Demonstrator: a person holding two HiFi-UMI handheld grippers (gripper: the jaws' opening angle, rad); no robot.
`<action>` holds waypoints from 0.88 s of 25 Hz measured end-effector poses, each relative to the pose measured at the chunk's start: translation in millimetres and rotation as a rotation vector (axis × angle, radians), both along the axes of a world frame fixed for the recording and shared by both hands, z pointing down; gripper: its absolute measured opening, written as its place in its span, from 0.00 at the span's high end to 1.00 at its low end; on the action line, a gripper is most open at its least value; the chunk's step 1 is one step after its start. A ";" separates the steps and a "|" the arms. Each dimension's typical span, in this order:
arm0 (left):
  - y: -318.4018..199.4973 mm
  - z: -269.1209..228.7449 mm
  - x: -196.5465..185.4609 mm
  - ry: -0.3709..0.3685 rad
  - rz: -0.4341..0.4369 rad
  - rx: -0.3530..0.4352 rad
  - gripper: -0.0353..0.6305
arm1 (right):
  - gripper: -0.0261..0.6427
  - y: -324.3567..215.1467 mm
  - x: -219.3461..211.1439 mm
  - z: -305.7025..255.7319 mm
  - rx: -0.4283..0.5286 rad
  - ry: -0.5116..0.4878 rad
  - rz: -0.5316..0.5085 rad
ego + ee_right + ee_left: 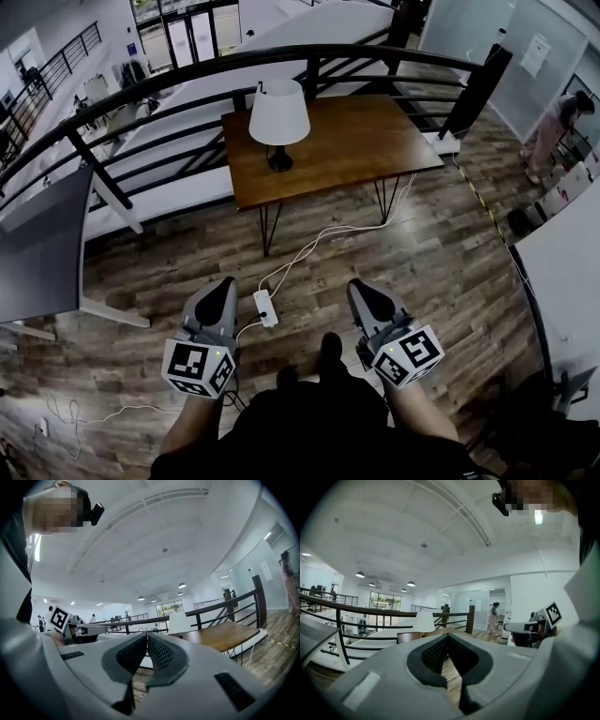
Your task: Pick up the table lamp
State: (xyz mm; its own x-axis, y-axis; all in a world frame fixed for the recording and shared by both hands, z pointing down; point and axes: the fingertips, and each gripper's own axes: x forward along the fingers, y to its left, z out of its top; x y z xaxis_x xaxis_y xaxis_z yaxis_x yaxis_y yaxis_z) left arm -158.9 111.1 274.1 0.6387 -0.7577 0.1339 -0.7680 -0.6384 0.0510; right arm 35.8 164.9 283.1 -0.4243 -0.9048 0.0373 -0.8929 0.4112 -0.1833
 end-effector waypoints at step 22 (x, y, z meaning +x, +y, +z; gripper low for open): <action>-168.1 7.5 133.3 -0.008 -0.200 -0.014 0.94 | 0.94 -188.2 131.7 28.8 -0.038 -0.010 -0.225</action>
State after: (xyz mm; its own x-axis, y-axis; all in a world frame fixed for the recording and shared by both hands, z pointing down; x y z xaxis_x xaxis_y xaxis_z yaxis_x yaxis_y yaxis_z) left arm -25.6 -57.0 281.6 0.4742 -0.8677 0.1493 -0.8801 -0.4720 0.0524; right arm 167.5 -23.3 311.9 -0.6157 -0.7854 0.0644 -0.7777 0.5924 -0.2106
